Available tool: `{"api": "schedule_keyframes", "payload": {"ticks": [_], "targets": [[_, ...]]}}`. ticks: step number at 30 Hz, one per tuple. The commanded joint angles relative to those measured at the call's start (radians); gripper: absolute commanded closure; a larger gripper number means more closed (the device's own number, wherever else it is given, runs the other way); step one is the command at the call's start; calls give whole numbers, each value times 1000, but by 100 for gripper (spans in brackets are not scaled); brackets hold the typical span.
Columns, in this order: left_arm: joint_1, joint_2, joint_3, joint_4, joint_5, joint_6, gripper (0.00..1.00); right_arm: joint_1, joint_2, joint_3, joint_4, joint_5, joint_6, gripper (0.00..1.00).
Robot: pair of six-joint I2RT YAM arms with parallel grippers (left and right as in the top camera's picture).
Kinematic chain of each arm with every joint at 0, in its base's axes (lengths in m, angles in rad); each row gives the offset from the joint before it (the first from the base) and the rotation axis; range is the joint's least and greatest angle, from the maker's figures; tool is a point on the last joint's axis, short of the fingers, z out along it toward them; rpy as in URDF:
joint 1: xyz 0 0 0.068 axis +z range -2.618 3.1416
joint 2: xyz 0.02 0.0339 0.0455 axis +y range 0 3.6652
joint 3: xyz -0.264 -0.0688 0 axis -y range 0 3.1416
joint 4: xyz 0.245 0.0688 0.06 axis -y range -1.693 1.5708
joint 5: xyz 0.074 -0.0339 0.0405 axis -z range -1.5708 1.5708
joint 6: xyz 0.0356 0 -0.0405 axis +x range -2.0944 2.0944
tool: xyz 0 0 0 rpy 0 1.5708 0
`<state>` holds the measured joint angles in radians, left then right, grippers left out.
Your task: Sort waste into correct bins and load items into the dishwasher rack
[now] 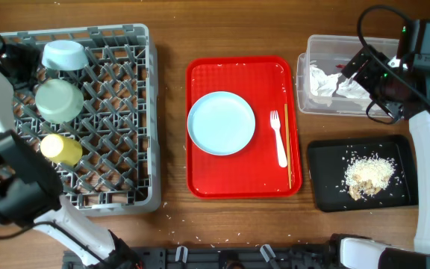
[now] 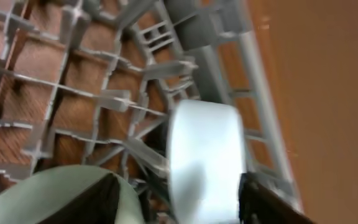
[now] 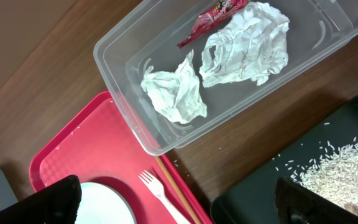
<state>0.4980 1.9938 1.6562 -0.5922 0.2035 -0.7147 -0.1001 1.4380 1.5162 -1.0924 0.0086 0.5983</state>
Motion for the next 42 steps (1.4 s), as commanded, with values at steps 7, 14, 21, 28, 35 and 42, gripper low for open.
{"api": "schedule_keyframes", "payload": {"ticks": [7,14,21,28,35,42], "targets": [[-216,-76,-3,107,-120,82,68,-1,5,13,4,16,7,0],[-281,59,-3,285,-347,169,75,-1,5,13,4,16,6,0],[-254,95,-3,264,-348,244,71,-1,5,13,4,16,7,0],[-203,-3,-3,124,-347,236,81,-1,5,13,4,16,6,0],[-182,-152,-3,73,-247,232,76,-1,5,13,4,16,6,0],[-274,-178,-3,-120,480,381,51,-1,5,13,4,16,6,0]]}}
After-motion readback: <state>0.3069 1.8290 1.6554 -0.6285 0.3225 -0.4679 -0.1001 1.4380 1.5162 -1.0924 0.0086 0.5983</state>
